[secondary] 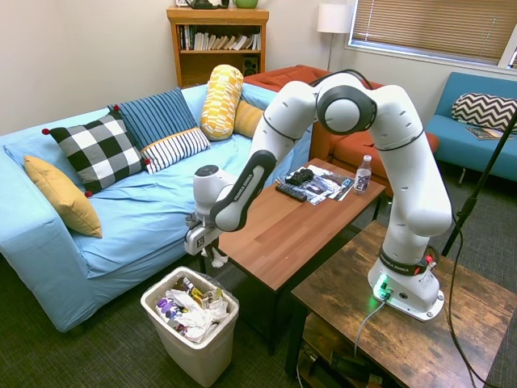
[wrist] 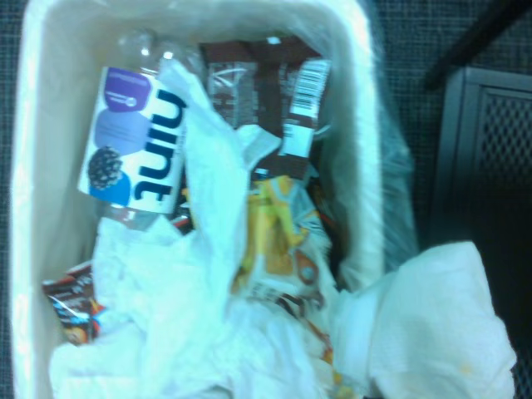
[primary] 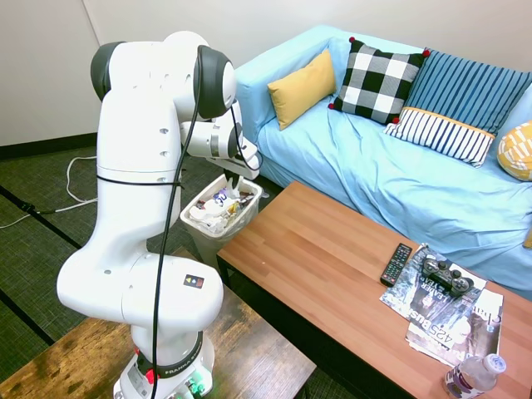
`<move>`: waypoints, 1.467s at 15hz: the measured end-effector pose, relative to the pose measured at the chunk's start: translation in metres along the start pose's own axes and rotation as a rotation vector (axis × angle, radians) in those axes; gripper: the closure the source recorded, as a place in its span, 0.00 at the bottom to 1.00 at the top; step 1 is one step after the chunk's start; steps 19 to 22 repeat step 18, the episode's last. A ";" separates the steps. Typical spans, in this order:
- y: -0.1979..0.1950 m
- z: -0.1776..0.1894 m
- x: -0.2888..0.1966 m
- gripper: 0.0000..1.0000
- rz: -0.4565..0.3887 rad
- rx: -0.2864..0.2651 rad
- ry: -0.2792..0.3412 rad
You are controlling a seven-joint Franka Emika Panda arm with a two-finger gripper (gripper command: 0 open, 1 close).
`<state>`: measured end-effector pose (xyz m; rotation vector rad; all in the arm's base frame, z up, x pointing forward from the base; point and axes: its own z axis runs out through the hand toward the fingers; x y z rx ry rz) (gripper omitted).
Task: Throw the tissue in the trash bin
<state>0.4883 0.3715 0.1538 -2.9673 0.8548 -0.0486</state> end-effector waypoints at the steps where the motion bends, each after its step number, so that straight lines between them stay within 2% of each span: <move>1: -0.013 0.010 -0.007 0.00 -0.015 -0.001 -0.004; 4: -0.039 0.029 -0.018 0.00 -0.031 -0.031 -0.018; 7: -0.042 0.045 -0.015 0.00 -0.026 -0.058 -0.025; 22: -0.039 0.056 -0.016 0.00 -0.025 -0.072 -0.029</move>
